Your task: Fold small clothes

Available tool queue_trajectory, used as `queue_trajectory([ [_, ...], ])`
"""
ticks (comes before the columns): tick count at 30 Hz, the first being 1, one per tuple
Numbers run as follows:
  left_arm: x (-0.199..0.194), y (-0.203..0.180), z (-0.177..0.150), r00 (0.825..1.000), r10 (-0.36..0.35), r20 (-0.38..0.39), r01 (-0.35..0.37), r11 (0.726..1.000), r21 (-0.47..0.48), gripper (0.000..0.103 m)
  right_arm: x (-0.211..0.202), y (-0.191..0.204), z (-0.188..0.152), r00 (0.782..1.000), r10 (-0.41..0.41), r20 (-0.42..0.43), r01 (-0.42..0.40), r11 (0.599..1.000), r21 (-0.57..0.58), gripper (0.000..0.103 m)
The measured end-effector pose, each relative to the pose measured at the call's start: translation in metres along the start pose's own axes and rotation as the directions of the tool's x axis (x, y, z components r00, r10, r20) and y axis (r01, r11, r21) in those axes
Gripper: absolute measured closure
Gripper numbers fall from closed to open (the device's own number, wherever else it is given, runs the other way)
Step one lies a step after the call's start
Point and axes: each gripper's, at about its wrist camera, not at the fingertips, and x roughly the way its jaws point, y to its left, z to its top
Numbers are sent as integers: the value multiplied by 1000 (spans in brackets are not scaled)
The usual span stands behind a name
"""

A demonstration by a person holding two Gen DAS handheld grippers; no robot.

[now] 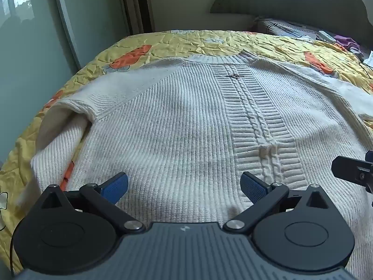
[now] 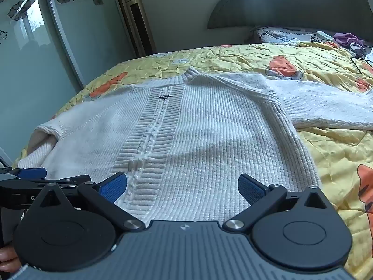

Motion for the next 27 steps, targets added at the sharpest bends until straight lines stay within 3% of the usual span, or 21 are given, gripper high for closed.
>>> queue_trajectory([
  [12, 0, 0, -3, 999, 15, 28, -15, 1000, 10, 0, 1, -3, -5, 1000, 15, -23, -15, 1000, 12, 0],
  [19, 10, 8, -5, 999, -46, -4, 46, 998, -51, 0, 4, -1, -4, 1000, 14, -28, -13, 1000, 10, 0],
  [27, 10, 3, -8, 1000, -14, 2, 14, 999, -44, 0, 6, -2, -7, 999, 17, -36, -16, 1000, 19, 0],
])
